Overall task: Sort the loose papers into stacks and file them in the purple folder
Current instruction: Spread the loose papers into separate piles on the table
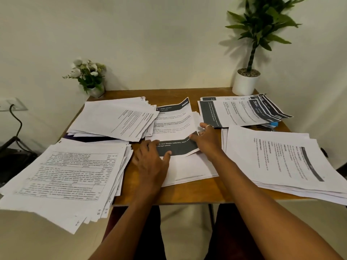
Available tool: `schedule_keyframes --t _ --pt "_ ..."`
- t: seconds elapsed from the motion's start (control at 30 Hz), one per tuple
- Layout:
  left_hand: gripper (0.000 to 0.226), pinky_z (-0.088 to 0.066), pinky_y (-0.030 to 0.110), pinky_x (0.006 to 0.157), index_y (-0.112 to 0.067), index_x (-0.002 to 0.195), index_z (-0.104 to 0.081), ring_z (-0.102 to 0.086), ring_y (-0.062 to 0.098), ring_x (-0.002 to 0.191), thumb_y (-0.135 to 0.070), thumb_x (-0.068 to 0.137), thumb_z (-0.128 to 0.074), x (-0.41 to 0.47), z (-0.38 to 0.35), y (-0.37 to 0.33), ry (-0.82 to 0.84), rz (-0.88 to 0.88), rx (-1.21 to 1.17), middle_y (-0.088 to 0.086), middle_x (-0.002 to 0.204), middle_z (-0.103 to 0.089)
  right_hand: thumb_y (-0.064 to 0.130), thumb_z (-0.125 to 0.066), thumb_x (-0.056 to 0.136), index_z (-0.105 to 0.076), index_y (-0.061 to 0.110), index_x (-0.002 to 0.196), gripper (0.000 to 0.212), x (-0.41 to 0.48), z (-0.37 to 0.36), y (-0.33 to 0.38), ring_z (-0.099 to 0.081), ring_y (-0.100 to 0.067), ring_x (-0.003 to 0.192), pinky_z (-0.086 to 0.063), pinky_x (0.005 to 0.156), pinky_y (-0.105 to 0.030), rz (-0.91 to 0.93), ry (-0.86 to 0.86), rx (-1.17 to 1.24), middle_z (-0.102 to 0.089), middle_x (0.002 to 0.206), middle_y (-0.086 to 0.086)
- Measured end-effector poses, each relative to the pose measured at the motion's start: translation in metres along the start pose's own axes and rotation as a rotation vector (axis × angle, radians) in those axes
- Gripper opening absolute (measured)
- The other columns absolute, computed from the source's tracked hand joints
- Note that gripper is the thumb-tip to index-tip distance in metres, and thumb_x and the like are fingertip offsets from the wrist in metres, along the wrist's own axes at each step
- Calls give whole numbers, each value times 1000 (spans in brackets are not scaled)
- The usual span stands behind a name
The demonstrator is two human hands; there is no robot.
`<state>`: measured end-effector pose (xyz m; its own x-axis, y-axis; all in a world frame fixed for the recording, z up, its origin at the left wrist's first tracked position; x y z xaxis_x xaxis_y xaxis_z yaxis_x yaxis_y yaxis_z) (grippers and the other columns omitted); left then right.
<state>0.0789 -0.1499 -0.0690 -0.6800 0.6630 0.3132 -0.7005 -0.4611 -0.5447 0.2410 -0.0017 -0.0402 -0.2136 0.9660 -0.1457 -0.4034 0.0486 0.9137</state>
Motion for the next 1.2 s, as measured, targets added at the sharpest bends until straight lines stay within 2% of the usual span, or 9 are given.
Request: schedule_keyframes --t 0.07,0.17,0.27,0.47,0.57,0.67,0.83,1.1,1.2 --pt "56 -35 53 101 -20 128 -57 -47 29 127 -50 85 -73 -1 2 1 -18 0 -70 6 135 -53 23 -71 94 -52 22 138 48 -1 -1 -5 -66 -21 107 -59 67 -26 -88 64 51 -62 136 -1" --pt "49 -35 52 102 -20 128 -56 -48 25 127 -47 90 -69 -1 7 3 -52 34 -182 5 135 -53 18 -62 93 -61 22 107 14 -5 7 -7 -69 -19 91 -61 71 -33 -183 117 179 -73 107 -3" --pt "44 -35 53 105 -22 128 -55 -47 21 127 -51 95 -61 -1 8 3 -40 27 -237 1 135 -53 11 -59 89 -62 16 102 14 -10 26 -7 -68 -19 82 -50 60 -26 -217 66 277 -71 89 -4" --pt "50 -36 55 108 -25 125 -57 -49 19 124 -61 92 -45 0 5 2 -11 -4 -243 -2 130 -57 19 -59 89 -63 18 109 21 -3 74 -11 -68 -19 92 -54 67 -32 -110 -139 324 -71 100 -2" --pt "50 -34 53 107 -27 121 -59 -50 20 123 -64 88 -52 1 1 -1 35 -64 -139 -3 129 -57 15 -59 84 -65 18 107 24 7 93 -17 -71 -24 96 -62 81 -45 -140 -235 492 -75 103 -4" --pt "47 -34 52 104 -27 121 -60 -49 20 124 -58 86 -69 1 -3 -1 66 -120 -79 -2 129 -57 11 -63 88 -62 20 120 33 17 104 -22 -73 -22 95 -64 74 -45 -136 -285 639 -74 104 -4" --pt "46 -34 50 104 -28 119 -61 -51 19 122 -51 82 -76 1 -1 -1 56 -128 -85 -5 126 -58 25 -75 89 -59 27 121 36 25 105 -32 -72 -26 102 -64 77 -44 -169 -291 829 -72 113 -7" --pt "45 -32 48 105 -29 121 -63 -49 21 123 -44 82 -79 -1 6 -4 90 -77 -126 -3 128 -58 16 -79 79 -58 24 125 51 34 88 -29 -72 -30 102 -64 75 -42 -273 -267 947 -71 116 -9" --pt "45 -34 47 104 -26 123 -62 -51 21 122 -37 83 -80 -1 9 -5 92 -57 -174 -2 128 -59 9 -75 87 -58 22 127 46 36 84 -24 -74 -28 99 -64 78 -42 -276 -240 971 -73 114 -9"
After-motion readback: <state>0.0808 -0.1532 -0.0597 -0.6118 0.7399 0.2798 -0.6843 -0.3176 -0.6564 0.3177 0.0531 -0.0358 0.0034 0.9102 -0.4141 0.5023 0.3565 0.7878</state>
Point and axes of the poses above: each hand's wrist, its own x-axis towards the middle knuckle, its own z-axis out of the back of the hand, y = z × x, the point moved 6 cm from there along x, towards the middle knuckle
